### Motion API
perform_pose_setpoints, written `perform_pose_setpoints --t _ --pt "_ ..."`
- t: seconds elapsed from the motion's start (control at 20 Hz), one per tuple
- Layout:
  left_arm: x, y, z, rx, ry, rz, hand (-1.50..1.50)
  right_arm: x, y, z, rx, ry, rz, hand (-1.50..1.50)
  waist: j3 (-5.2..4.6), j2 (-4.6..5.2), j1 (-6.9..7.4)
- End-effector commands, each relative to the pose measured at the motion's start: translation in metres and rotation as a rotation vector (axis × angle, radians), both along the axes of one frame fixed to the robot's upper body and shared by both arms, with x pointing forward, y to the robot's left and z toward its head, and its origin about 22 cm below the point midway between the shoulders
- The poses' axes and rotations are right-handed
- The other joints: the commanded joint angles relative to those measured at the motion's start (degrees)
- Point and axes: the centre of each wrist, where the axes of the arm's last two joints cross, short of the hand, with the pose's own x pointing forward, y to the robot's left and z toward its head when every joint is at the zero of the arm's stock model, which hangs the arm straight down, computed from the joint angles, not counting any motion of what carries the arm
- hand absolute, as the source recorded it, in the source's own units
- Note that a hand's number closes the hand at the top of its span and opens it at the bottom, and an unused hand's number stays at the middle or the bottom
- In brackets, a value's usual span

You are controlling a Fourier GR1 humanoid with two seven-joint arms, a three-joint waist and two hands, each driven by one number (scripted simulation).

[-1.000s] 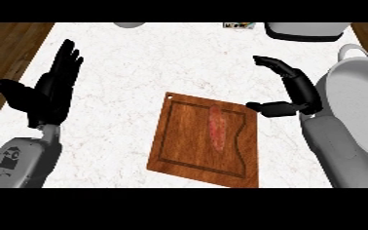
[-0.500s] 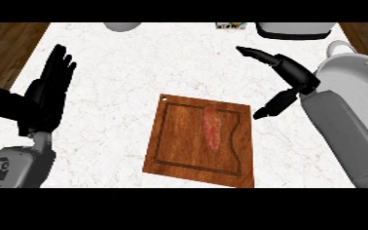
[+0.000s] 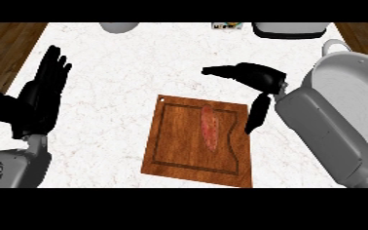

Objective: Pick the sweet potato from the cutting board and place it in the pot

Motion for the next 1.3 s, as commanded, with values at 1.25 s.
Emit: perform_pose_setpoints --t 1.25 --pt "0.005 0.020 -0.004 -0.015 -0.006 0.014 0.00 -0.037 0.059 -0.059 -0.232 0.029 -0.028 -1.50 0.07 0.33 -0.07"
